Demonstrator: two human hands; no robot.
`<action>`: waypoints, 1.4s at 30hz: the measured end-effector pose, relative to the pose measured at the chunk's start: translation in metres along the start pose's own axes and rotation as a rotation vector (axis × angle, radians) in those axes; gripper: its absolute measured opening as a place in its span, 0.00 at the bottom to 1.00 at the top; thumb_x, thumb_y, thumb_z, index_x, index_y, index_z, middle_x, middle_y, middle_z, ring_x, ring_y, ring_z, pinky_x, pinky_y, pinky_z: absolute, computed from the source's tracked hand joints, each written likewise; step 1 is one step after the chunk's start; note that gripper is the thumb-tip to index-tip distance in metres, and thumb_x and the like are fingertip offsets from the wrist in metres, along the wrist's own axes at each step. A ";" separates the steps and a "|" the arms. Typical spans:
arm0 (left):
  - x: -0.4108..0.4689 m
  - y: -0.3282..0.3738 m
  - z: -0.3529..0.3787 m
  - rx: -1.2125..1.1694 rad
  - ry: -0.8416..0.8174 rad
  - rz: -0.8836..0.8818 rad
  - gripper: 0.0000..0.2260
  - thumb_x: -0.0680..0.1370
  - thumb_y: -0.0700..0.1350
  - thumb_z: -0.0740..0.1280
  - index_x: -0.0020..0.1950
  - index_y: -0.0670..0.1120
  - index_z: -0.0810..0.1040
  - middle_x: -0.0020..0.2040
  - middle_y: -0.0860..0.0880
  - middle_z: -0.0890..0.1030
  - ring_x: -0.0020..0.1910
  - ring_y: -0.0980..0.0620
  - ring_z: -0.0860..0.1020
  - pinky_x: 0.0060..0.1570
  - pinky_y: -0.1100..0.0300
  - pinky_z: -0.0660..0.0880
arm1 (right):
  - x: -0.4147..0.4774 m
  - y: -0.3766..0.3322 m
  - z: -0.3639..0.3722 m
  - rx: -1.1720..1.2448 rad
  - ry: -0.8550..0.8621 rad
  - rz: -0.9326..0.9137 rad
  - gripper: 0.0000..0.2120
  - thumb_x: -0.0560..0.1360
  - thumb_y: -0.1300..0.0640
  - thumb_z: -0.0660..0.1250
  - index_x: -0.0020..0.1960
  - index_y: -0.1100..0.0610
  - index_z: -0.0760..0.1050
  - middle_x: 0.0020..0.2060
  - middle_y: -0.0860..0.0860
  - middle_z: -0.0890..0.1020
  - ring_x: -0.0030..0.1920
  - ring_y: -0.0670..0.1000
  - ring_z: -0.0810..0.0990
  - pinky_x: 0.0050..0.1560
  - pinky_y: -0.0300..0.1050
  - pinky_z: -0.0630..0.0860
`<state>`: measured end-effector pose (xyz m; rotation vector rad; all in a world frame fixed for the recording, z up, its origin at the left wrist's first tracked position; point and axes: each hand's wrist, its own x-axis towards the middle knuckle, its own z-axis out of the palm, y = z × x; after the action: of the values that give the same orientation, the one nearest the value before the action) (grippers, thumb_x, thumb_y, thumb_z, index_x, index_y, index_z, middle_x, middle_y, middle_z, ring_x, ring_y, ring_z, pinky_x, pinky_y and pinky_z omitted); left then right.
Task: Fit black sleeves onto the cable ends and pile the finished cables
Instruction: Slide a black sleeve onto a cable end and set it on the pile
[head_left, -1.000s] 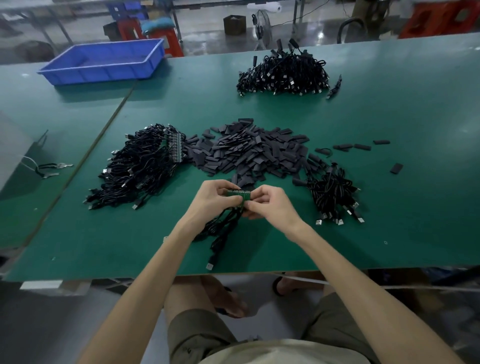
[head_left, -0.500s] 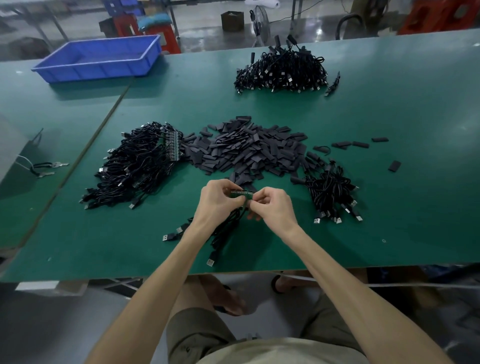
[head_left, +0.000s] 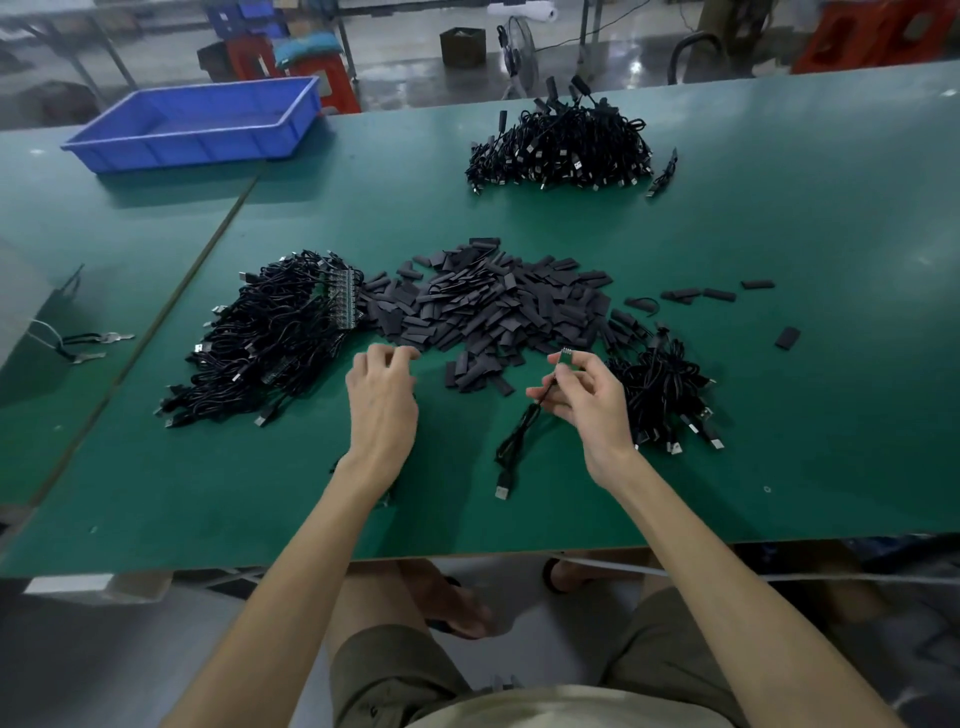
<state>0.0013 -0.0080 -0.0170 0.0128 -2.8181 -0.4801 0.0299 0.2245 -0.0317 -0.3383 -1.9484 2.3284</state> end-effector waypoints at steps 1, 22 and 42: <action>0.000 0.003 0.003 0.053 0.031 0.063 0.15 0.80 0.35 0.68 0.67 0.42 0.77 0.62 0.42 0.76 0.62 0.42 0.71 0.62 0.51 0.65 | 0.000 0.002 0.000 0.004 -0.006 -0.004 0.06 0.86 0.61 0.62 0.58 0.57 0.78 0.45 0.57 0.84 0.46 0.57 0.88 0.50 0.47 0.85; 0.024 0.040 0.018 -0.138 -0.191 0.085 0.12 0.76 0.46 0.75 0.58 0.46 0.83 0.51 0.47 0.80 0.51 0.46 0.78 0.58 0.48 0.74 | -0.003 0.021 0.002 -0.205 -0.060 -0.128 0.04 0.82 0.58 0.69 0.54 0.59 0.80 0.39 0.52 0.86 0.37 0.55 0.87 0.43 0.45 0.82; 0.000 0.037 0.008 -0.444 -0.146 0.317 0.08 0.77 0.43 0.74 0.56 0.46 0.87 0.47 0.51 0.86 0.42 0.57 0.80 0.47 0.72 0.74 | -0.004 0.022 0.000 -0.212 -0.110 -0.152 0.06 0.80 0.56 0.72 0.46 0.58 0.82 0.36 0.54 0.85 0.33 0.50 0.82 0.38 0.40 0.78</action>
<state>0.0006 0.0293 -0.0120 -0.5674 -2.7080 -1.0447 0.0351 0.2197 -0.0525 -0.0736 -2.1939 2.0942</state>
